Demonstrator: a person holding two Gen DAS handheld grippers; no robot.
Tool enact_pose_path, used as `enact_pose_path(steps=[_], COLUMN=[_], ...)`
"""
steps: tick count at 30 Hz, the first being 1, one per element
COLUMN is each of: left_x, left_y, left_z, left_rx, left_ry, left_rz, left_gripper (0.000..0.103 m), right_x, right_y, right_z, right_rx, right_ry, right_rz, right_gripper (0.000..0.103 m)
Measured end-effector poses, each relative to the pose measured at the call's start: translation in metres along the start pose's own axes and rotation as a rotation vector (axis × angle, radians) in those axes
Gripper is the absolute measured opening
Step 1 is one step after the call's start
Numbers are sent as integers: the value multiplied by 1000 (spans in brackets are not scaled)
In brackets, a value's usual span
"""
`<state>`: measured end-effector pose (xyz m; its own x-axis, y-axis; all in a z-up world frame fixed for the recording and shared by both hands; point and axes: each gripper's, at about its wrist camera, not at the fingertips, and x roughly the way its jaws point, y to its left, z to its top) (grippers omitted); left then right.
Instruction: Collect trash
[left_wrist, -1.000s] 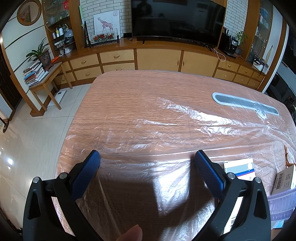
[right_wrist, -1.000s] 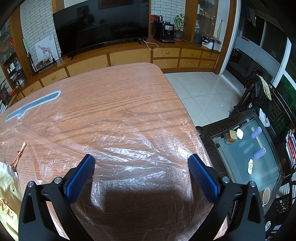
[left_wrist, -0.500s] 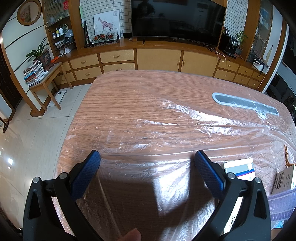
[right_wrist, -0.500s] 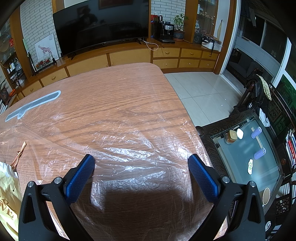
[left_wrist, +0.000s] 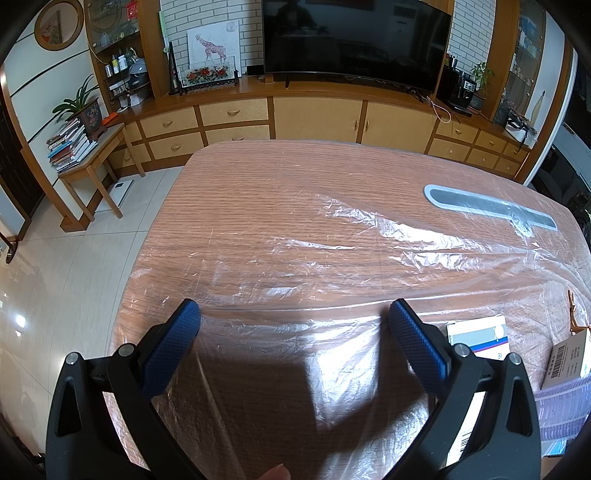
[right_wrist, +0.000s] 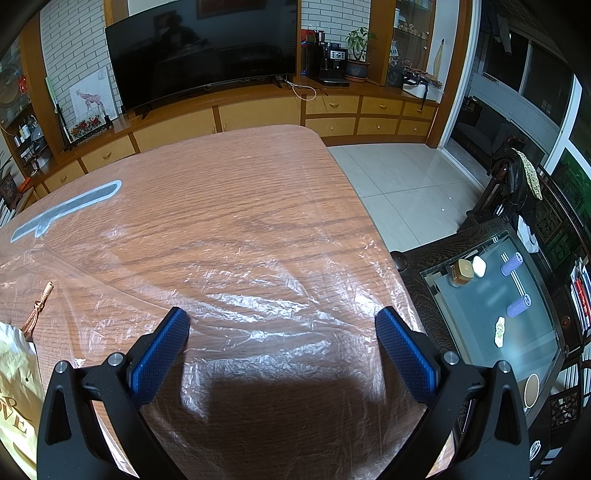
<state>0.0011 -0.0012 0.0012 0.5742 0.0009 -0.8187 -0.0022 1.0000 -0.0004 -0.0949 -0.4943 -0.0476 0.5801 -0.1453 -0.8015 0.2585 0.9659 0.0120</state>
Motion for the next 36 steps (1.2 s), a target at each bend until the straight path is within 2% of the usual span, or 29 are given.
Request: enact_pose_path(steps=[30,33,36], left_x=[0,-1,-27], left_y=[2,6,22], left_z=[6,9,18], left_rx=[0,-12,-62], left_ry=[0,2,-56], left_rz=[0,10,-7], left_gripper=[102,101,101], right_x=[2,-1,-31], right_y=[-1,-3,0], right_z=[0,4,14], right_rx=[5,25,15], right_ry=[0,47,-30], right_rz=[-3,-16,4], right_gripper=[99,99,99])
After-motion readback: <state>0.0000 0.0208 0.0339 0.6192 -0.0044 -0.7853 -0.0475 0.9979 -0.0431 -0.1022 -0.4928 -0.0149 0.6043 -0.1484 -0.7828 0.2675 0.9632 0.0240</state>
